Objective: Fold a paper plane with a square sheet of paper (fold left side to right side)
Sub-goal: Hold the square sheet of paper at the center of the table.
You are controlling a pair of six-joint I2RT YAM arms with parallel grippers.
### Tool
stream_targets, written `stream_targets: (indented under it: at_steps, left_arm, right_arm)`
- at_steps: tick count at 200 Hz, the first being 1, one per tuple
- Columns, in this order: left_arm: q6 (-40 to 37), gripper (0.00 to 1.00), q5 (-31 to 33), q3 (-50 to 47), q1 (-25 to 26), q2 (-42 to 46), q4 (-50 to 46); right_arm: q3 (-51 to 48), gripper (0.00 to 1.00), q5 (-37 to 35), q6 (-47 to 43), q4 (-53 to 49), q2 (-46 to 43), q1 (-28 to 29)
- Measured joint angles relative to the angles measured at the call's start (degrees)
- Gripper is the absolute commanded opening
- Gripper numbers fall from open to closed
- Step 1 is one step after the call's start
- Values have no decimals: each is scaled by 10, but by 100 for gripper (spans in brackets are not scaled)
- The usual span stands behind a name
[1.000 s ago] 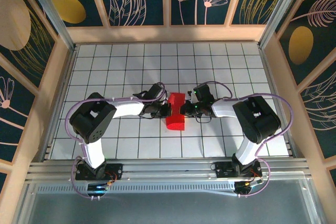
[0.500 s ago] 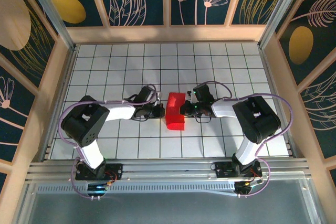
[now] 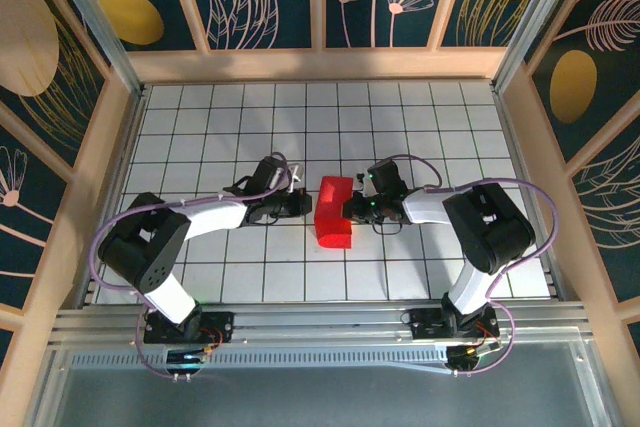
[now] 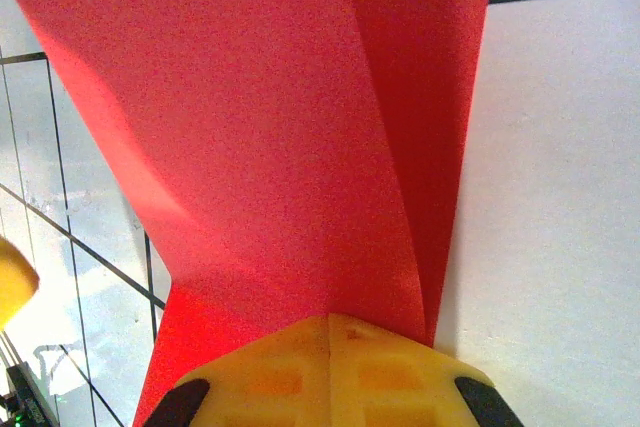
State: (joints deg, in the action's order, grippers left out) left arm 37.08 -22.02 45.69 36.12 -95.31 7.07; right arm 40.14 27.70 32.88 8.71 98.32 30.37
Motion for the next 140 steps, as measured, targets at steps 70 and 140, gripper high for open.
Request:
stream_targets:
  at_steps: [70, 140]
  left_arm:
    - [0, 0, -16, 36, 40, -81, 6]
    - [0, 0, -13, 36, 39, -97, 6]
  right_arm:
    - [0, 0, 0, 0, 0, 0, 0]
    - [0, 0, 2, 0, 1, 0, 0]
